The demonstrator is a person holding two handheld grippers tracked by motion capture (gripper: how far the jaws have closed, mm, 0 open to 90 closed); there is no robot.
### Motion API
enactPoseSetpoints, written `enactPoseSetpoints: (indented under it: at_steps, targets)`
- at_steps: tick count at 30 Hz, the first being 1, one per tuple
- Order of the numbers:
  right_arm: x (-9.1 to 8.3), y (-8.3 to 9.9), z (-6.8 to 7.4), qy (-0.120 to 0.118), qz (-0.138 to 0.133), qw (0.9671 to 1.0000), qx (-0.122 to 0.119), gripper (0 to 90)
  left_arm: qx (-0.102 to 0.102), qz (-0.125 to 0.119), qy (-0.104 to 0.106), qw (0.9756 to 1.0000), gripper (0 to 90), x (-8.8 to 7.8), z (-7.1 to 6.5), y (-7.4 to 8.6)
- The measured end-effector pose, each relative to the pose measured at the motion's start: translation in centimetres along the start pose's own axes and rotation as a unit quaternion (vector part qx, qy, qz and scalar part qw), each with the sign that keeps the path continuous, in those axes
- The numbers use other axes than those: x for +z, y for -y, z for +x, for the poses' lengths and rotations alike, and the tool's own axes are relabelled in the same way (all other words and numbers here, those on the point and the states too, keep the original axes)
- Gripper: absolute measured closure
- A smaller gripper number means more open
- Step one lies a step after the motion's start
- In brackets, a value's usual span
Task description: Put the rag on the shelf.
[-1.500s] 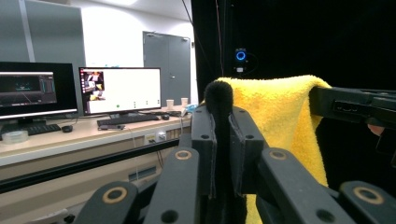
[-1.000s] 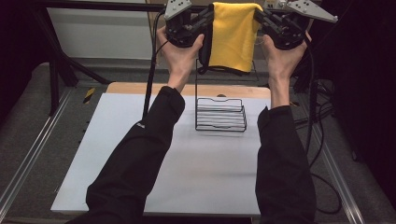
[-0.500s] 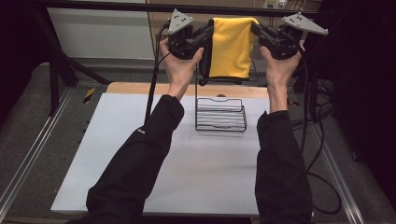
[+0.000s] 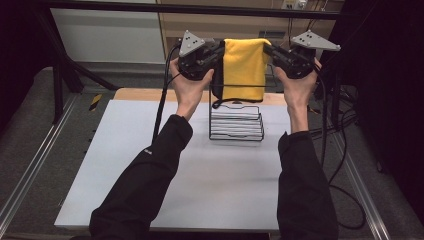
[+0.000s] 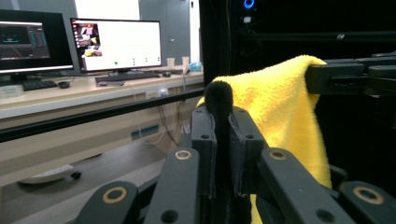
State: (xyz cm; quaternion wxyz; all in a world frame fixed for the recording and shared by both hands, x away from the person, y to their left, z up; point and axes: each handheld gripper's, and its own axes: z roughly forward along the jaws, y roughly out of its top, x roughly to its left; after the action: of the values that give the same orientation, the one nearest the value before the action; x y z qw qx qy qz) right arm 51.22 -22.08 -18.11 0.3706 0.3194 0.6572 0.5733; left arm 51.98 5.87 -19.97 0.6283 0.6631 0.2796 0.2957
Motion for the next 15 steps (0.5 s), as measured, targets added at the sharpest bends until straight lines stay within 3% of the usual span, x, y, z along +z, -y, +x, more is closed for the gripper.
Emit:
enactPoseSetpoints:
  at_steps: [6, 15]
  targets:
    - [-0.3, 0.9, 0.2, -0.005, 0.006, 1.0, 0.0, 83.3, -0.005, 0.002, 0.013, 0.9999, 81.4, -0.3, -0.3, 0.8]
    - [-1.6, 0.5, 0.2, -0.019, 0.002, 0.9997, -0.016, 83.0, -0.001, -0.002, 0.034, 0.9994, 81.2, -1.2, -0.9, 0.6]
